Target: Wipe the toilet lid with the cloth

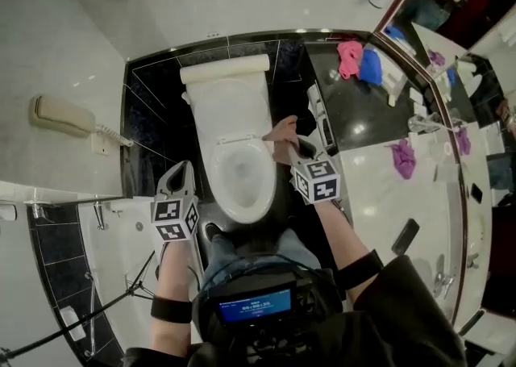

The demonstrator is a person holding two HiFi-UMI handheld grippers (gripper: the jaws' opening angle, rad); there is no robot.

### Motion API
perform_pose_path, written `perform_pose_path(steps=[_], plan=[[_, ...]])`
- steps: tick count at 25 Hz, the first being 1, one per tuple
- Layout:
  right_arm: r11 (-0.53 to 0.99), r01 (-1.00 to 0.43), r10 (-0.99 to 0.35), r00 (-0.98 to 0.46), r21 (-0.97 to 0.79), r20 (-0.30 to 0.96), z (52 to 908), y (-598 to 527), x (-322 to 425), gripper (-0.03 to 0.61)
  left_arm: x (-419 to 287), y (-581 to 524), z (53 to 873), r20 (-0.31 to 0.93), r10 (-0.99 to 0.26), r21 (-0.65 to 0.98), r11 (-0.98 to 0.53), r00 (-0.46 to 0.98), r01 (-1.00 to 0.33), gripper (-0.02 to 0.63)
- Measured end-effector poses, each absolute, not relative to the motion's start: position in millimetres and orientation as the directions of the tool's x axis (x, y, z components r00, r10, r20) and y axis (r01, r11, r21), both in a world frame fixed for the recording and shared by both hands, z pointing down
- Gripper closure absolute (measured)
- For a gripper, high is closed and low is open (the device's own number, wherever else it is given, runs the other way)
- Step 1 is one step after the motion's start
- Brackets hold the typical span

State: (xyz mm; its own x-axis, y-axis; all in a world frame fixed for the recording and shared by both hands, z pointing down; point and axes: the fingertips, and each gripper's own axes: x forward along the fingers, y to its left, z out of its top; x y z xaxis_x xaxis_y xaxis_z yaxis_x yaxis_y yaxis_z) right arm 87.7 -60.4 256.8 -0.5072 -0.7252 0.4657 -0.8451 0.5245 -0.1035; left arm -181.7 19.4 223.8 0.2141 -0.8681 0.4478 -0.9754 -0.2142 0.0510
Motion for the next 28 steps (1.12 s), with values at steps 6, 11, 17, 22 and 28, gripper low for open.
perform_pose_path(steps=[6, 11, 17, 22, 28], plan=[[0.51, -0.854, -0.738, -0.497, -0.104, 0.457, 236.5, -30.9, 107.8, 0.503, -179.3, 40.4, 210.6, 0.431, -0.878, 0.07, -0.197, 0.207, -0.978, 0.612], [0.494, -0.864, -0.748, -0.48, -0.098, 0.459, 237.1, -17.2, 123.7, 0.503, -169.7, 55.9, 204.1, 0.416, -0.881, 0.072, -0.215, 0.225, -0.974, 0.612], [0.493, -0.864, -0.745, -0.481, -0.104, 0.462, 239.9, -11.0, 130.3, 0.503, -168.4, 67.8, 209.6, 0.421, -0.88, 0.075, -0.209, 0.22, -0.975, 0.612], [0.495, -0.862, -0.74, -0.484, -0.109, 0.467, 242.2, -8.3, 130.6, 0.503, -164.4, 68.2, 206.9, 0.418, -0.88, 0.072, -0.216, 0.226, -0.974, 0.612], [0.498, -0.86, -0.737, -0.488, -0.113, 0.468, 245.6, -11.9, 130.5, 0.503, -159.0, 58.9, 202.6, 0.415, -0.878, 0.041, -0.243, 0.238, -0.969, 0.612]])
